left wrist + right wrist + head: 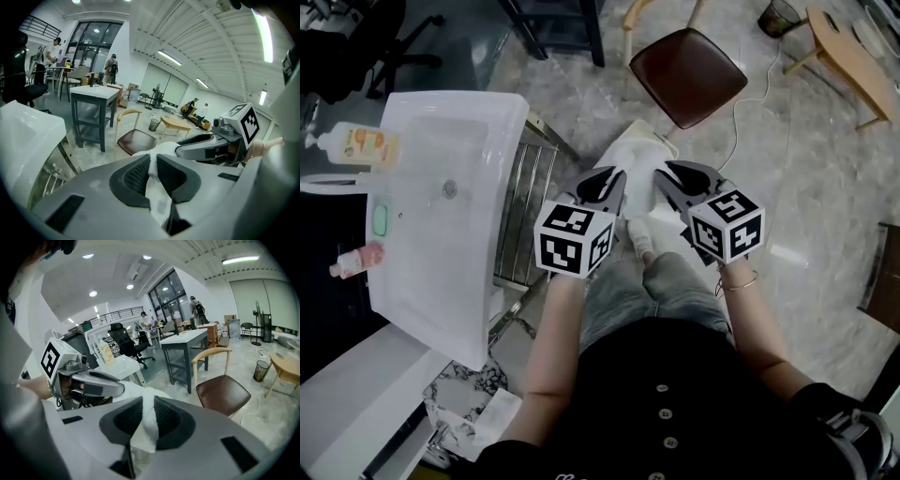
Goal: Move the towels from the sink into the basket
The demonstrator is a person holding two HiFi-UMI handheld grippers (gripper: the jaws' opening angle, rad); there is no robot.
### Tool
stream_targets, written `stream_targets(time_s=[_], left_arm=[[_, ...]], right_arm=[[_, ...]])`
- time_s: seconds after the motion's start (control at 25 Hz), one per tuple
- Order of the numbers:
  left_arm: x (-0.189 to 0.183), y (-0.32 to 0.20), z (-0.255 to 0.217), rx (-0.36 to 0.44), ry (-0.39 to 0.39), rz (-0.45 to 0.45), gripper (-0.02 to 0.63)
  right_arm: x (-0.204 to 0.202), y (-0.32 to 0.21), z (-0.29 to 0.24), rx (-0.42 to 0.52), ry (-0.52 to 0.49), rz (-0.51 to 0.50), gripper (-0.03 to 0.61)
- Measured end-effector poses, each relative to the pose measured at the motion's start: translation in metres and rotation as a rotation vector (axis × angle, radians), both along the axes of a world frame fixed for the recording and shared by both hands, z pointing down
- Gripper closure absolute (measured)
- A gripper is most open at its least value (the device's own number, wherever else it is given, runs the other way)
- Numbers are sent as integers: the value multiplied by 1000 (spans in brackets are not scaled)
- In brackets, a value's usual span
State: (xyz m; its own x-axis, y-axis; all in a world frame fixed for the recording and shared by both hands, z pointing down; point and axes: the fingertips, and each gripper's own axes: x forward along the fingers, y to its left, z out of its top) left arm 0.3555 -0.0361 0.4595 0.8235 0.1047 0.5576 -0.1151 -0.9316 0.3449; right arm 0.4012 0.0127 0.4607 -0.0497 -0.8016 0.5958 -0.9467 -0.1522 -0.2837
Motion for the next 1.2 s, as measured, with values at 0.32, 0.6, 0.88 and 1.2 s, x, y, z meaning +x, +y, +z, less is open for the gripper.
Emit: stream_targets(time_s=[0.32, 0.6, 0.88, 1.2], left_arm=[[-7, 0, 55, -64, -100, -50, 571], [-14, -4, 100, -116, -148, -81, 571], [-11, -1, 156, -164, -205, -79, 571], [9, -7, 210, -158, -238, -72, 571]], right_arm=[[-6, -2, 54, -58, -80, -17, 508], [-3, -3, 98, -96, -118, 0, 508], [8, -4, 153, -148, -140, 17, 508], [19, -4, 208, -182, -167, 49, 508]])
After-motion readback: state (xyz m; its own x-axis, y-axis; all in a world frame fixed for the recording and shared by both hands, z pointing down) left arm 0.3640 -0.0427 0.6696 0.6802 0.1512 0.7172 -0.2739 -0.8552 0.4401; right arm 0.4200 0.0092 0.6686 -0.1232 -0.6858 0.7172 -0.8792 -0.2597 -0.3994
